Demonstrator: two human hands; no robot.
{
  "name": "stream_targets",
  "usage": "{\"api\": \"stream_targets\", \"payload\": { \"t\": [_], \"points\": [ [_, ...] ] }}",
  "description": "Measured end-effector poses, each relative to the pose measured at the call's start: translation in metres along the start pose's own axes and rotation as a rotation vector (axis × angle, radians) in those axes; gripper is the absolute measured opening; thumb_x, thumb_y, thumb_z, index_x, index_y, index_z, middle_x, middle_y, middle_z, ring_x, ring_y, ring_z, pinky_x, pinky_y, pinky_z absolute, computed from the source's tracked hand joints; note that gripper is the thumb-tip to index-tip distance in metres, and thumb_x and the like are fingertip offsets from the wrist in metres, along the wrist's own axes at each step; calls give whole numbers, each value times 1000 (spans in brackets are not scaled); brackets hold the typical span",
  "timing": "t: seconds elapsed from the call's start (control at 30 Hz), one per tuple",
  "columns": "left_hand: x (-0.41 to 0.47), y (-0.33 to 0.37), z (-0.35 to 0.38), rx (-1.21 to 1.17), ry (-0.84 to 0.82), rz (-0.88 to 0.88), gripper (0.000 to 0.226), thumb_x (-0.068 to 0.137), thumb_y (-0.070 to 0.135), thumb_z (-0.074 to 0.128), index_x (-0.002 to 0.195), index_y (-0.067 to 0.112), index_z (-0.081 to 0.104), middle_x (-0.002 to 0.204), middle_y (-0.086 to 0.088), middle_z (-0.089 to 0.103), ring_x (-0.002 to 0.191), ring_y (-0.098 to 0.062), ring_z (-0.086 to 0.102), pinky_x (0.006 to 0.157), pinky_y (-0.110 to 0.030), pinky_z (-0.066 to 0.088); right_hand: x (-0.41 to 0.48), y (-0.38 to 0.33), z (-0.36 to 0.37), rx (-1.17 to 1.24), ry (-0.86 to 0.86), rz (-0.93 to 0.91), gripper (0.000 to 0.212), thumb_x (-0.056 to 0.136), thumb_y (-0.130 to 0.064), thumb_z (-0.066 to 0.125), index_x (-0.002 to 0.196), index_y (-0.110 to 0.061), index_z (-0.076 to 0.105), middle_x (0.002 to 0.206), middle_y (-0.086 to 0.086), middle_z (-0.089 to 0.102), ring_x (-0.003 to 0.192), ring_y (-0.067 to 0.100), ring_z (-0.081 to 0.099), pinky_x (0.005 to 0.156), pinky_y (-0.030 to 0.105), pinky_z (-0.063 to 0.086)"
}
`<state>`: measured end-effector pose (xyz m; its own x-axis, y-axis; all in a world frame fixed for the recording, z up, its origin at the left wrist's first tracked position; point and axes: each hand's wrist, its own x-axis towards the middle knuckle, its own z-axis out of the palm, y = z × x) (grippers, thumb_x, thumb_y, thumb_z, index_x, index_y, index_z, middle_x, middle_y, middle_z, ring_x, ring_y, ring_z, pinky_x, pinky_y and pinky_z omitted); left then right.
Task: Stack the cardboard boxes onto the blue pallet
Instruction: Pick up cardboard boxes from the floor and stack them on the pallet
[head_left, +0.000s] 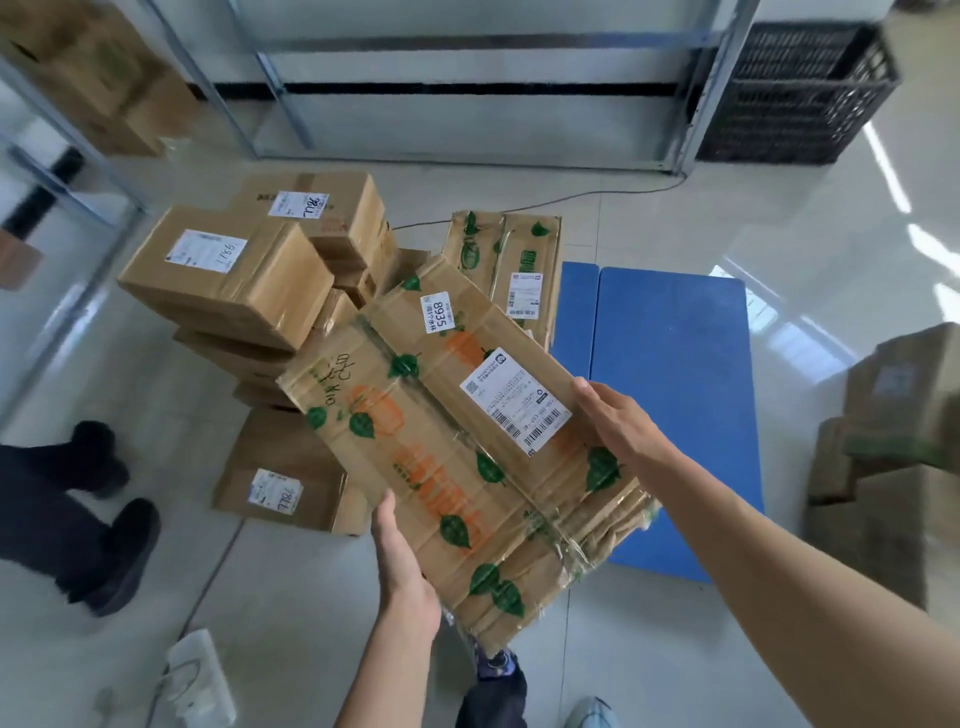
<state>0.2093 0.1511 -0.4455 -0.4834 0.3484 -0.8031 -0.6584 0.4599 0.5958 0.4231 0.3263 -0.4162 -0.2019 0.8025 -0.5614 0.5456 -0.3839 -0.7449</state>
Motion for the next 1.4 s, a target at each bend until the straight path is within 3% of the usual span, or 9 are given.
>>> {"api": "stream_targets", "payload": {
  "t": [0.13,0.23,0.53,0.7,0.8,1.0,1.13,1.23,1.4],
  "points": [
    [-1,2,61,73,-69,18,85,82,77,57,158,47,31,170,9,24,155,-24,24,124,-58,19,13,5,-60,21,113,37,72,98,-75,35,146,-25,57,140,3,62,131,30,55,117,55,37],
    [8,5,109,131,-150,14,91,75,80,58,156,44,37,167,9,32,152,-22,31,123,-56,24,31,8,-100,46,200,61,70,99,-73,36,145,-24,57,137,2,61,131,30,54,117,54,37],
    [40,31,231,314,-312,-14,116,62,91,52,163,44,18,173,16,9,158,-17,14,124,-52,14,90,28,-186,214,331,165,60,99,-70,45,123,-20,68,121,11,71,111,34,67,107,51,50],
    [59,38,292,421,-362,12,93,88,81,46,164,40,14,173,12,9,157,-20,16,125,-53,18,113,42,-216,313,391,220,53,103,-62,45,126,-18,65,114,6,73,98,24,70,84,32,57],
    [77,42,327,476,-385,0,88,92,78,45,165,38,15,173,8,12,156,-23,19,123,-53,21,134,55,-231,316,456,261,45,105,-60,44,121,-22,63,97,-9,68,82,6,63,56,19,50],
    [114,45,399,557,-346,40,90,92,78,45,165,36,14,174,8,10,157,-20,17,122,-49,19,198,90,-253,354,493,353,45,102,-64,44,119,-26,61,98,-9,63,85,8,59,65,26,40],
    [135,41,448,641,-323,163,101,78,85,42,163,37,20,172,7,21,154,-21,25,122,-51,24,238,120,-263,440,527,396,51,98,-67,45,128,-28,60,116,1,65,104,22,62,89,40,51],
    [150,38,478,643,-325,162,87,87,78,44,162,37,28,169,4,28,149,-21,33,110,-43,30,252,137,-267,479,543,424,46,98,-67,44,122,-30,58,113,-2,64,101,20,60,87,40,49],
    [189,25,503,714,-320,144,88,84,80,44,161,39,29,168,4,30,148,-22,34,119,-51,29,277,162,-259,521,526,468,45,101,-65,41,122,-28,56,116,1,64,102,21,60,86,42,50]
  ]
}}
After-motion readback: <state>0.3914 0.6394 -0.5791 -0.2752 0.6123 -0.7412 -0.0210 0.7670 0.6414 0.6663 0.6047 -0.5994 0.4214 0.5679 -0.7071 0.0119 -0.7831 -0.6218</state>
